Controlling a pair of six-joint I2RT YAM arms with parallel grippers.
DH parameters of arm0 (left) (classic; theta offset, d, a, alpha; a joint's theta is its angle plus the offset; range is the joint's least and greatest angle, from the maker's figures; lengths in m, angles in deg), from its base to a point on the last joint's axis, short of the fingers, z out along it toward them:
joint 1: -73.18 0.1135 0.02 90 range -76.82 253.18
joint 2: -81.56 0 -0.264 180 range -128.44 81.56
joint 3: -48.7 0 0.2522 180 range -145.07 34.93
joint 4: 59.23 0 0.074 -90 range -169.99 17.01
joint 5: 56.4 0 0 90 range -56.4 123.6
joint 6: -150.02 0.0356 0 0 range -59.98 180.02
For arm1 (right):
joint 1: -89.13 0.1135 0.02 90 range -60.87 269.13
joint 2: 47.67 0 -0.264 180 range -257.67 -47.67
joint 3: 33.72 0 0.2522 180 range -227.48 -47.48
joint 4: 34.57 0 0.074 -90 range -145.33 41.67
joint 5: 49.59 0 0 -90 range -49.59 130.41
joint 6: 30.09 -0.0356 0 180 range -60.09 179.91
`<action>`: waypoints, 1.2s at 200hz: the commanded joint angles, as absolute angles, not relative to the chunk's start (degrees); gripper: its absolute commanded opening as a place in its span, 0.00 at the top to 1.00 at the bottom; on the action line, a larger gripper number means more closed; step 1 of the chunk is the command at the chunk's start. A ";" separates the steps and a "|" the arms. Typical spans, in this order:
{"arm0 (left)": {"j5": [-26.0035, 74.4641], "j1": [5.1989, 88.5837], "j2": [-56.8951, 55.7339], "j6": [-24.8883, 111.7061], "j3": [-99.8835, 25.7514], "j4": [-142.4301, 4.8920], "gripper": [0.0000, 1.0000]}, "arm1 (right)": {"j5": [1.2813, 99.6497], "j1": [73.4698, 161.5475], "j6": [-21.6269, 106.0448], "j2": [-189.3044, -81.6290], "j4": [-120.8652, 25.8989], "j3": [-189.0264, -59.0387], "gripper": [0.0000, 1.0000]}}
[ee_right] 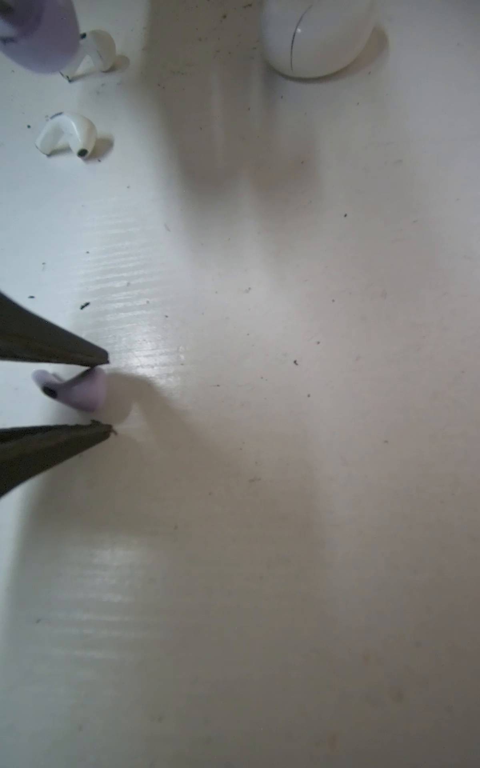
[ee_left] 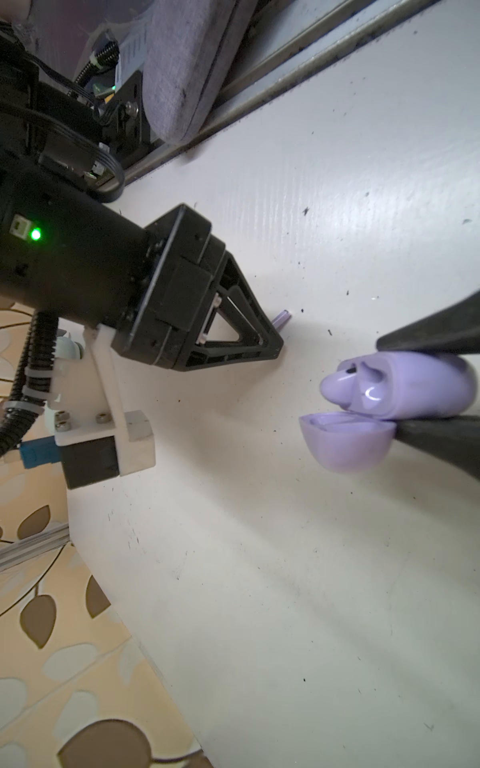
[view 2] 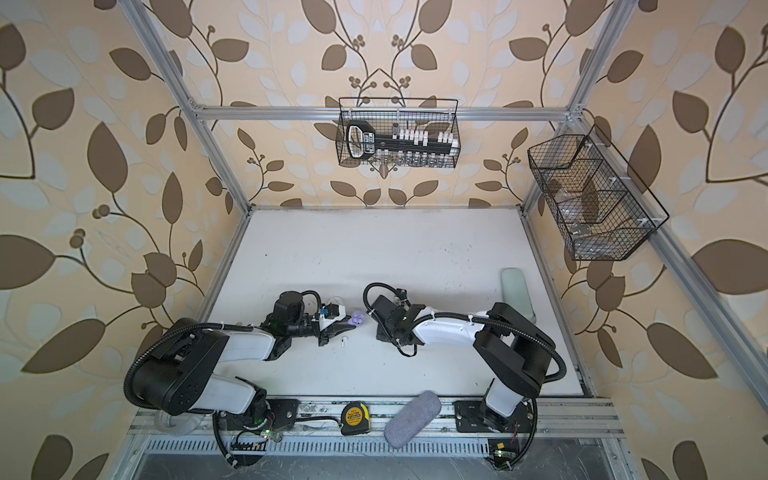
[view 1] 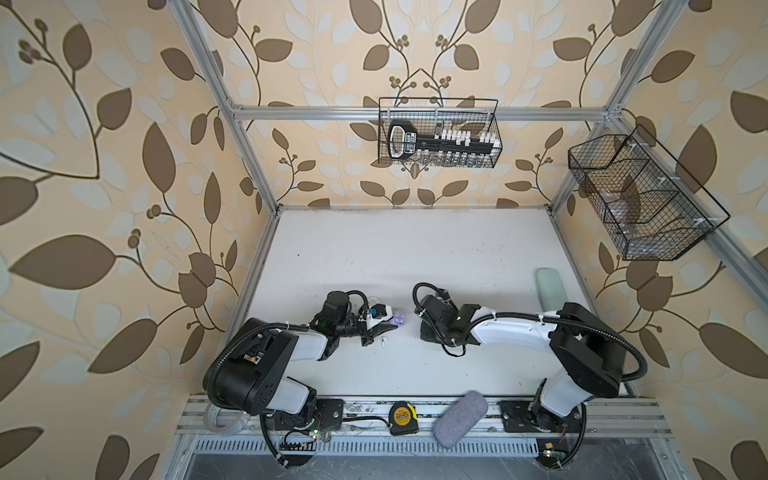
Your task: Insert the wireless bluetooth earbuds into the charging case
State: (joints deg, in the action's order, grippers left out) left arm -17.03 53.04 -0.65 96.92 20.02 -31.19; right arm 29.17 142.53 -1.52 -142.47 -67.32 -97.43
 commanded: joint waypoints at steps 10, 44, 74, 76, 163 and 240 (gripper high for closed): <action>-18.96 53.67 0.18 96.34 18.76 -29.18 1.00 | 29.70 142.96 -1.71 -143.62 -67.85 -98.71 0.74; -19.04 53.76 0.18 96.23 18.77 -29.04 1.00 | 29.95 143.25 -1.88 -143.73 -68.01 -98.89 0.74; -19.18 53.84 0.09 96.16 18.76 -29.04 1.00 | 30.11 143.70 -2.12 -143.81 -67.51 -98.89 0.74; -19.21 53.84 0.09 96.14 18.76 -29.04 1.00 | 30.12 143.73 -2.14 -143.90 -67.45 -98.96 0.74; -19.31 53.93 0.09 96.07 18.74 -28.96 1.00 | 28.75 143.76 -1.50 -145.58 -70.04 -100.92 0.74; -19.39 54.02 0.09 95.83 18.67 -28.96 1.00 | 28.51 144.00 -0.25 -146.41 -71.36 -101.93 0.74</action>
State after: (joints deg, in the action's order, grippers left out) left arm -17.27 53.41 -0.65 96.02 20.02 -31.17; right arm 29.71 143.56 -0.84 -145.25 -69.15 -100.49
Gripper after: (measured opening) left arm 0.223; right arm 0.258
